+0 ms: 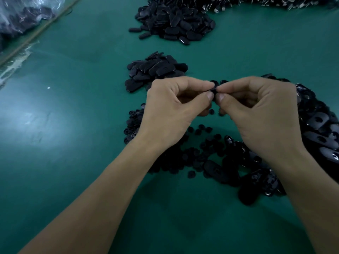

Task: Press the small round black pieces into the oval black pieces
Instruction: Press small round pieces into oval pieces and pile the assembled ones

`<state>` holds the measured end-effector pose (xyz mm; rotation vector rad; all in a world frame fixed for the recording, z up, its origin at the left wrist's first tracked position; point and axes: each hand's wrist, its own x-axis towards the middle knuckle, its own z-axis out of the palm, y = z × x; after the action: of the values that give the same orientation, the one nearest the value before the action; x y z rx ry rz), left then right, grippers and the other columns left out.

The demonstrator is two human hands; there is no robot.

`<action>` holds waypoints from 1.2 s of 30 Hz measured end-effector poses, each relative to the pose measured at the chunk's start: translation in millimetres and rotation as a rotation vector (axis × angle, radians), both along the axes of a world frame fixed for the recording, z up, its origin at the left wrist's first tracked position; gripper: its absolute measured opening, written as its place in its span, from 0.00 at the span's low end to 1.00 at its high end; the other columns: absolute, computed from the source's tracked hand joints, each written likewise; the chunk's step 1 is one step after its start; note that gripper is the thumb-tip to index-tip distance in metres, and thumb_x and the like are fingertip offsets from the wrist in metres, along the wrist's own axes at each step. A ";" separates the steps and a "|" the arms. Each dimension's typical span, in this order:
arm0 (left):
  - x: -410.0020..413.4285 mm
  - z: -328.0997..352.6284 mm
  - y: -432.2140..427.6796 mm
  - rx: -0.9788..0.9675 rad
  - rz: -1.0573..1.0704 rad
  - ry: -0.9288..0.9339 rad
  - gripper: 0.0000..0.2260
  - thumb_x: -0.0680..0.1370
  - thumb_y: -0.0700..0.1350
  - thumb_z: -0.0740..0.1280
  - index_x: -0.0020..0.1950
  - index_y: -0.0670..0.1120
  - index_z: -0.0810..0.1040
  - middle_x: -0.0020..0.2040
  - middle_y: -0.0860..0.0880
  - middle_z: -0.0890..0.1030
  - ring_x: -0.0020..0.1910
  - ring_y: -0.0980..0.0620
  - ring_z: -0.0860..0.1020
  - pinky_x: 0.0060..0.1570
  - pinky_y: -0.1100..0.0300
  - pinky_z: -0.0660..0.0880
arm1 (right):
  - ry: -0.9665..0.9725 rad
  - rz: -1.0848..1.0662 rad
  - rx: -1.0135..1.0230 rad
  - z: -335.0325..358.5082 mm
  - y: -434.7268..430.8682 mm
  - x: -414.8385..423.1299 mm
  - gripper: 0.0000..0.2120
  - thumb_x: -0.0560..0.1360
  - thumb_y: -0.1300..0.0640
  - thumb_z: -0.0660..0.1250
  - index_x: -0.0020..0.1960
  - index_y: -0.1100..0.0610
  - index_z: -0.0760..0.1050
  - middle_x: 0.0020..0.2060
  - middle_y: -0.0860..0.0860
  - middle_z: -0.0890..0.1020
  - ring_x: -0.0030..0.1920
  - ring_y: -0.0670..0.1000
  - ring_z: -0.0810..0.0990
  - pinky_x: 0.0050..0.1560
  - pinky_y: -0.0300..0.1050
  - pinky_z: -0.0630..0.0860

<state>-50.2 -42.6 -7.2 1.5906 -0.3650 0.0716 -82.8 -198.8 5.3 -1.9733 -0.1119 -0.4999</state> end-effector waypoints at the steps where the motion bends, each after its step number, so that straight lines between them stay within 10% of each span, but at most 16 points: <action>1: -0.2 -0.3 -0.7 0.013 0.005 -0.005 0.07 0.76 0.35 0.74 0.50 0.45 0.86 0.39 0.50 0.86 0.38 0.52 0.85 0.42 0.57 0.82 | -0.011 -0.012 -0.025 0.0 0.8 -0.6 0.09 0.75 0.60 0.74 0.46 0.45 0.81 0.36 0.41 0.84 0.37 0.42 0.84 0.40 0.34 0.79; 23: -2.2 2.3 3.7 0.535 0.117 -0.274 0.07 0.78 0.39 0.71 0.55 0.45 0.84 0.45 0.53 0.84 0.43 0.58 0.82 0.48 0.59 0.79 | 0.020 0.076 -0.244 -4.7 8.8 -5.4 0.14 0.78 0.65 0.67 0.45 0.47 0.69 0.33 0.48 0.81 0.31 0.50 0.80 0.32 0.48 0.75; 36: 5.5 3.8 6.0 0.165 -0.025 0.032 0.08 0.78 0.39 0.71 0.51 0.52 0.80 0.35 0.56 0.83 0.33 0.57 0.81 0.37 0.63 0.78 | 0.089 0.132 -0.039 -6.8 -7.7 7.3 0.08 0.77 0.58 0.72 0.50 0.45 0.80 0.42 0.40 0.86 0.45 0.41 0.85 0.45 0.33 0.78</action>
<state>-44.6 -36.6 -3.4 1.7479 -0.3728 -0.0035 -75.5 -206.5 -1.5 -2.0073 -0.1957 -0.3257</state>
